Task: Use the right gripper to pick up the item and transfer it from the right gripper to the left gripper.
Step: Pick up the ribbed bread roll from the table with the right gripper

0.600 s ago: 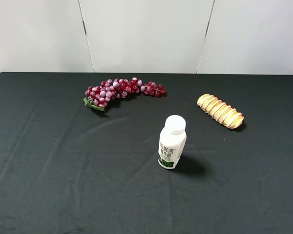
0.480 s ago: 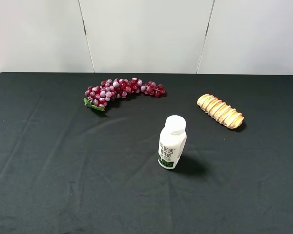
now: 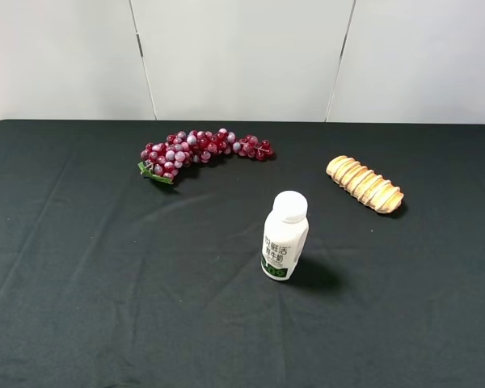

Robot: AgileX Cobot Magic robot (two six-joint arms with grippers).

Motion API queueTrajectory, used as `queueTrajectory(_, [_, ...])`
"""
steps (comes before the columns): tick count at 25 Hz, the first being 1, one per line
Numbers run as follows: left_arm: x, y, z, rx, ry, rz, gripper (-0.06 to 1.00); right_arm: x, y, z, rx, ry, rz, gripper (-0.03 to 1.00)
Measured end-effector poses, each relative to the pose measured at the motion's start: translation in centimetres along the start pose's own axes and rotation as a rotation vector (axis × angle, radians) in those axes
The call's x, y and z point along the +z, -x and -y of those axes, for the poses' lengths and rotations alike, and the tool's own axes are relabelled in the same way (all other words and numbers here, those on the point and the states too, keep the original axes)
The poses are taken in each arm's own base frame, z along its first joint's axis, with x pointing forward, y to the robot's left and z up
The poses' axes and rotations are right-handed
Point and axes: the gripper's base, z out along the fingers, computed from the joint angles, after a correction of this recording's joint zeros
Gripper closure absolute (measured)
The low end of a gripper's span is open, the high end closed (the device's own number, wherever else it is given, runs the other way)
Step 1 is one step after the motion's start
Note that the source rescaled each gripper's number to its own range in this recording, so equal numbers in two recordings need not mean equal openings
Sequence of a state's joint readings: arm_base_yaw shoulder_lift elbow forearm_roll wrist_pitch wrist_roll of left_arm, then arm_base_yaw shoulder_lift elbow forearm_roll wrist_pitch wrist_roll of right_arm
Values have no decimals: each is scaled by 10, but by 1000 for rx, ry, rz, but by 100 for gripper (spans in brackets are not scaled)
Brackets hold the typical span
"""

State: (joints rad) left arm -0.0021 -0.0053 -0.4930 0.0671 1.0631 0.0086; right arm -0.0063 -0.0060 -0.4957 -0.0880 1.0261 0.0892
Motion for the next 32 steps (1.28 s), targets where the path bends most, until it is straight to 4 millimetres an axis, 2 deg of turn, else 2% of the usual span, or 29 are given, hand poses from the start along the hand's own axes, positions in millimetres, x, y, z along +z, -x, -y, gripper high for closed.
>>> queueTrajectory(6, [0, 0, 0, 0, 0, 0, -6, 0, 0, -2, 10, 17, -3, -3])
queueTrajectory(10, [0, 0, 0, 0, 0, 0, -6, 1, 12, -4, 18, 30, -33, -3])
queueTrajectory(16, [0, 0, 0, 0, 0, 0, -6, 16, 63, -9, -55, 48, -142, -3])
queueTrajectory(17, [0, 0, 0, 0, 0, 0, -6, 22, 72, -10, -73, 60, -168, -3])
queueTrajectory(18, [0, 0, 0, 0, 0, 0, -6, 30, 92, -14, -110, 85, -195, -3])
queueTrajectory(21, [0, 0, 0, 0, 0, 0, -6, 50, 120, -19, -178, 125, -243, -3])
queueTrajectory(24, [0, 0, 0, 0, 0, 0, -6, 79, 140, -23, -264, 152, -310, -3])
queueTrajectory(28, [0, 0, 0, 0, 0, 0, -6, 115, 155, -32, -364, 196, -391, -3])
queueTrajectory(32, [0, 0, 0, 0, 0, 0, -6, 155, 153, -52, -513, 270, -496, -3])
